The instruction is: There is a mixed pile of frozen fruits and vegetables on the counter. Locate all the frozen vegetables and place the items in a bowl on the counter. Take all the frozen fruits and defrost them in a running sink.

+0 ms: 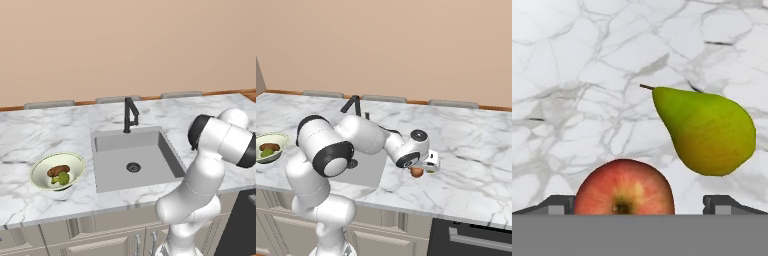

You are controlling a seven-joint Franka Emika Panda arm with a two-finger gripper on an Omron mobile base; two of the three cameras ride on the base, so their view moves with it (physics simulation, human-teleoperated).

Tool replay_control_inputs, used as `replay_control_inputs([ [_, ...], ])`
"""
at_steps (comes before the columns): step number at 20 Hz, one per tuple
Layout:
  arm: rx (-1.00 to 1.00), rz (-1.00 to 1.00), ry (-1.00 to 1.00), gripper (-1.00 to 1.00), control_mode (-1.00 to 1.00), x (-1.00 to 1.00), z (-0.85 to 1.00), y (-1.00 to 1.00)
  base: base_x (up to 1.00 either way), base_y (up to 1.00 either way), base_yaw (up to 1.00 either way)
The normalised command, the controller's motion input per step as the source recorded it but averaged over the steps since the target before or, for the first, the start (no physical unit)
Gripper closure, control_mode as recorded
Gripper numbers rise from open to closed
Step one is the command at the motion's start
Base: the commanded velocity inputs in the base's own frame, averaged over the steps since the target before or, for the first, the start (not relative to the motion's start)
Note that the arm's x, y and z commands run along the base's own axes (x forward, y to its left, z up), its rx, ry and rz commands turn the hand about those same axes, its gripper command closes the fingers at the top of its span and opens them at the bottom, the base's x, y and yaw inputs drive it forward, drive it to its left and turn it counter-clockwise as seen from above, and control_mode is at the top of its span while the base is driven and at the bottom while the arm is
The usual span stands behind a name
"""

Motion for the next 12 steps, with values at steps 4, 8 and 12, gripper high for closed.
replay_control_inputs([
  [4,0.00,0.00,0.00,-1.00,-1.00,0.00,-0.16,0.01,0.00,0.00,0.00],
  [8,0.00,0.00,0.00,-1.00,-1.00,0.00,-0.18,0.00,0.00,0.00,0.00],
  [12,0.00,0.00,0.02,-1.00,-1.00,0.00,-0.32,0.00,0.00,0.00,0.00],
])
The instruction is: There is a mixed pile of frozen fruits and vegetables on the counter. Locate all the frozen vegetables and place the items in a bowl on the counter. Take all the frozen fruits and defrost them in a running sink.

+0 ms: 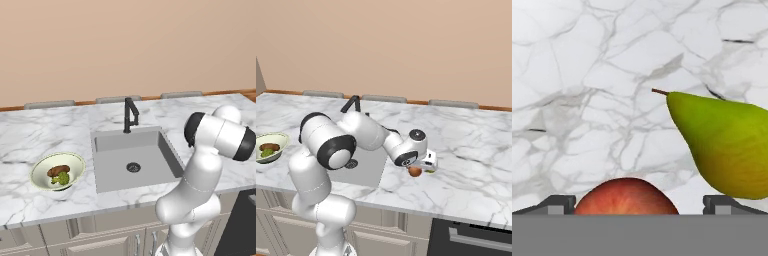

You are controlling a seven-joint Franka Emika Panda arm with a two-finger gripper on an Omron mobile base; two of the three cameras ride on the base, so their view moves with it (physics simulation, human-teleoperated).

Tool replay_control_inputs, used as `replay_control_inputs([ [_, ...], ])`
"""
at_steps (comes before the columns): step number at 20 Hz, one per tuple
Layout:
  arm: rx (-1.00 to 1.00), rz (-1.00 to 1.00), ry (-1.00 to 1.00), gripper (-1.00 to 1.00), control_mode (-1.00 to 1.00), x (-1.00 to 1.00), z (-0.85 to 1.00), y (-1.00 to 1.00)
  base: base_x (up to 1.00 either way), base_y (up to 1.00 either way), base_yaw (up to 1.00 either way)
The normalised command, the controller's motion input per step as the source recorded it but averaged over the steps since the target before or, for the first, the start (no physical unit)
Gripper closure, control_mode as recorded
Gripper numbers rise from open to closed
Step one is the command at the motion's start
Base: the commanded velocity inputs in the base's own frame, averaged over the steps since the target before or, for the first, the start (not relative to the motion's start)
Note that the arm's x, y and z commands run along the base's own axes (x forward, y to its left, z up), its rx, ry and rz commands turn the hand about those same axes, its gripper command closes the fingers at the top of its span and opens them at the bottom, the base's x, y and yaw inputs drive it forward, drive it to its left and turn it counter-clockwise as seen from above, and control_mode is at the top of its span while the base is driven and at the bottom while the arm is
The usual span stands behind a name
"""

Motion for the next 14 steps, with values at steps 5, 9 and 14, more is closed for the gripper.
replay_control_inputs([
  [5,0.00,0.00,0.06,-1.00,-1.00,-0.10,-0.36,0.00,0.00,0.00,0.00],
  [9,0.00,0.00,0.10,1.00,-1.00,-0.16,-0.13,-0.05,0.00,0.00,0.00],
  [14,0.00,0.00,0.09,1.00,-1.00,-0.07,-0.01,0.00,0.00,0.00,0.00],
])
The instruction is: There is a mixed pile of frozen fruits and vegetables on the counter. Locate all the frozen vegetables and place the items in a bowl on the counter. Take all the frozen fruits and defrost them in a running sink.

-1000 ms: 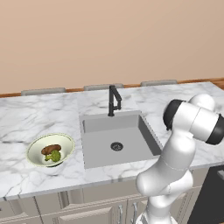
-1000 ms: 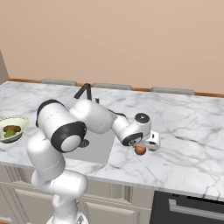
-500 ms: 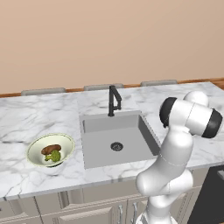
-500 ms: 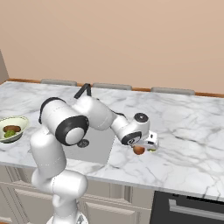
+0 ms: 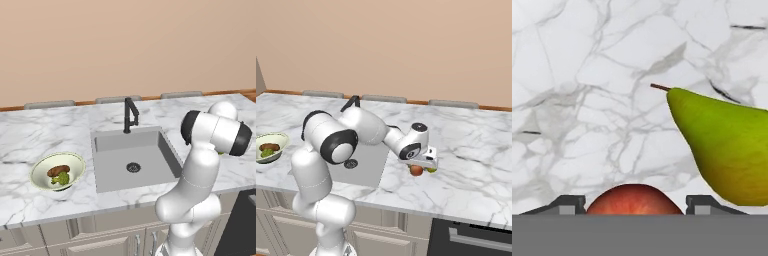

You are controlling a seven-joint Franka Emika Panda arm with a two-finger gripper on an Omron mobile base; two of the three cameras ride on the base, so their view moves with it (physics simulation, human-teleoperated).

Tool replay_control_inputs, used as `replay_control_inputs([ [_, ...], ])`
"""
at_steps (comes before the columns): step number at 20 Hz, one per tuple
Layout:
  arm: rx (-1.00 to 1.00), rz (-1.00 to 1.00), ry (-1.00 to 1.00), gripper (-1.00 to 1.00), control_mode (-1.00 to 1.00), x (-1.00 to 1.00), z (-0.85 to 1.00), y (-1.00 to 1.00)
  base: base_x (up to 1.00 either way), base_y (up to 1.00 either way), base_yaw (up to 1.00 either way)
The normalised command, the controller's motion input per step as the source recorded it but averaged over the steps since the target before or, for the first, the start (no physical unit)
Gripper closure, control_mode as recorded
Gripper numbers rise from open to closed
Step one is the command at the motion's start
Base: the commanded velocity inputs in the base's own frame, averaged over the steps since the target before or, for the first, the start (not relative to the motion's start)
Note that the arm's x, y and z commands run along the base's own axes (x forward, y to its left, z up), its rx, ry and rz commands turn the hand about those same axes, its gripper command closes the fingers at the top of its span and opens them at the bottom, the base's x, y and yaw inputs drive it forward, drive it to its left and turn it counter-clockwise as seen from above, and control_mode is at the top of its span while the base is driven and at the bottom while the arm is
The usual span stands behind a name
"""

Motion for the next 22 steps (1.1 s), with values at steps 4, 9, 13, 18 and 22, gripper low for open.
replay_control_inputs([
  [4,0.00,0.00,0.07,1.00,-1.00,-0.11,0.00,0.00,0.00,0.00,0.00],
  [9,0.01,0.00,-0.01,1.00,-1.00,-0.16,0.08,0.00,0.00,0.00,0.00],
  [13,0.14,0.00,-0.15,1.00,-1.00,-0.29,0.18,0.00,0.00,0.00,0.00],
  [18,0.12,0.00,-0.12,1.00,-1.00,-0.39,0.11,0.09,0.00,0.00,0.00],
  [22,0.00,0.00,0.00,1.00,-1.00,-0.31,0.20,0.47,0.00,0.00,0.00],
])
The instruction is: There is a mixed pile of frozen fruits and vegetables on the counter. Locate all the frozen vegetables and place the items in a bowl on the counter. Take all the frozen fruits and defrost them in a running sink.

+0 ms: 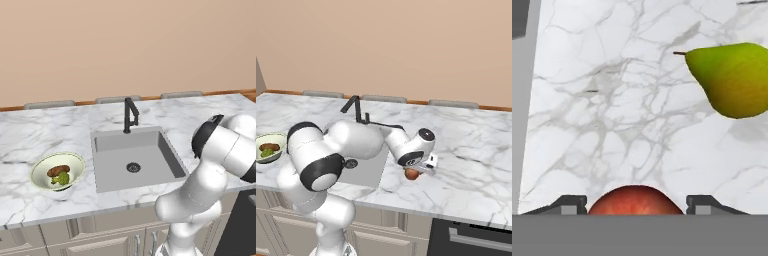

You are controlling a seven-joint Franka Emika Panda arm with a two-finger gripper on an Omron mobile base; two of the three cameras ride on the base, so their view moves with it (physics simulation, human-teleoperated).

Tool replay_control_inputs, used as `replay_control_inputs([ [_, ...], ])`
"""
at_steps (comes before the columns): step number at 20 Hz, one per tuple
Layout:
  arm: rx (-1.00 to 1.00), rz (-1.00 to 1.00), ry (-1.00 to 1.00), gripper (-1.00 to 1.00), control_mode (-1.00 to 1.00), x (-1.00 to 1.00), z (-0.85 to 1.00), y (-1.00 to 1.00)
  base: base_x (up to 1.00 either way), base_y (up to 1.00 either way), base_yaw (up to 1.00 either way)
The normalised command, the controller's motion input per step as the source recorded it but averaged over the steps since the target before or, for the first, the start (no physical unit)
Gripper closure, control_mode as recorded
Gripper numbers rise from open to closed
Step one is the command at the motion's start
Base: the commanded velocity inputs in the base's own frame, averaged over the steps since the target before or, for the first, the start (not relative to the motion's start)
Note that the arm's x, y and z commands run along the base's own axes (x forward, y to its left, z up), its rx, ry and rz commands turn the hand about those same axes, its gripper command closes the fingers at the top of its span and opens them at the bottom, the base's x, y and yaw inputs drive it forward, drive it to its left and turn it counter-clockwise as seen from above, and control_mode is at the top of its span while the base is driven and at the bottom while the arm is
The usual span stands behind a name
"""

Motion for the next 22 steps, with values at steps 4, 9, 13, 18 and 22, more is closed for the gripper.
replay_control_inputs([
  [4,0.00,0.00,0.00,1.00,-1.00,-0.31,0.13,0.72,0.00,0.00,0.00],
  [9,0.00,0.00,-0.01,1.00,-1.00,-0.41,0.03,0.77,0.00,0.00,0.00],
  [13,0.00,0.00,0.00,1.00,-1.00,-0.28,0.12,0.74,0.00,0.00,0.00],
  [18,0.00,0.00,0.00,1.00,-1.00,-0.01,0.30,0.78,0.00,0.00,0.00],
  [22,0.00,0.00,0.00,1.00,-1.00,0.00,0.28,0.61,0.00,0.00,0.00],
])
